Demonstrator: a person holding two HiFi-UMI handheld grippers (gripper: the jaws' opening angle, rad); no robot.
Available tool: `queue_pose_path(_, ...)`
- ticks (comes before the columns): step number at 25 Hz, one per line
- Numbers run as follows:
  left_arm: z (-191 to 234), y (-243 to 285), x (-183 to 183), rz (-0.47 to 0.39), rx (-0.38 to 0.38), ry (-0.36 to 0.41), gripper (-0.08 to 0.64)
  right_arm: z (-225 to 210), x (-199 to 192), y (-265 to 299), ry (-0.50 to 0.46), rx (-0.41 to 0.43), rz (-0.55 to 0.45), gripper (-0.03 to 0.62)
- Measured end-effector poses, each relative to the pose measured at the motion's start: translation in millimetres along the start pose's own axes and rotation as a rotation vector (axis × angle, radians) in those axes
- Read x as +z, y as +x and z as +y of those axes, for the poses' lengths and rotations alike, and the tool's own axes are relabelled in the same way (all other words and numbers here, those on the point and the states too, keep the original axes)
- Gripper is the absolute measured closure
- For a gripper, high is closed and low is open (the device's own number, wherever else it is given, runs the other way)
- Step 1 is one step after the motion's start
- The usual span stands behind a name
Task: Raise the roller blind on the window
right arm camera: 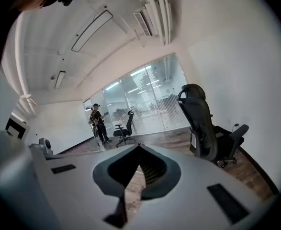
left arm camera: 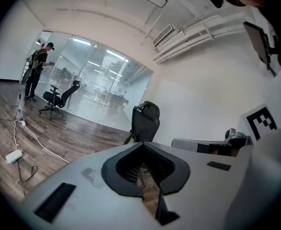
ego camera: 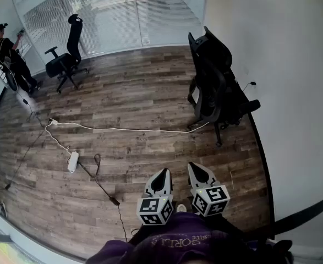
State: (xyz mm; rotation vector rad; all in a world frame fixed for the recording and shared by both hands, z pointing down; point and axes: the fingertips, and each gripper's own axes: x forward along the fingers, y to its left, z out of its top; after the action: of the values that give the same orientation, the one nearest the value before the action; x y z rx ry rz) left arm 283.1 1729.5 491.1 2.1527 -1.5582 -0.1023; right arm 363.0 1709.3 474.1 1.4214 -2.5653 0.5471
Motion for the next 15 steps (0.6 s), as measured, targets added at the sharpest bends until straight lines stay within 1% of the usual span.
queue_pose_path(6,1.5,-8.2,-8.5,0.03,0.005,-0.008,0.56,-0.2,-16.4,-4.2,0.014,-0.018,0.032,0.595)
queue_pose_path(12,7.2,-3.4,-5.7,0.033,0.009,-0.015,0.559,1.1,-13.4,4.5,0.018,-0.007,0.03,0.595)
queue_pose_path(15,12.5,-5.9,-2.7,0.031,0.013,-0.019,0.56,3.7,-13.8,8.9,0.035,-0.015,0.033,0.595)
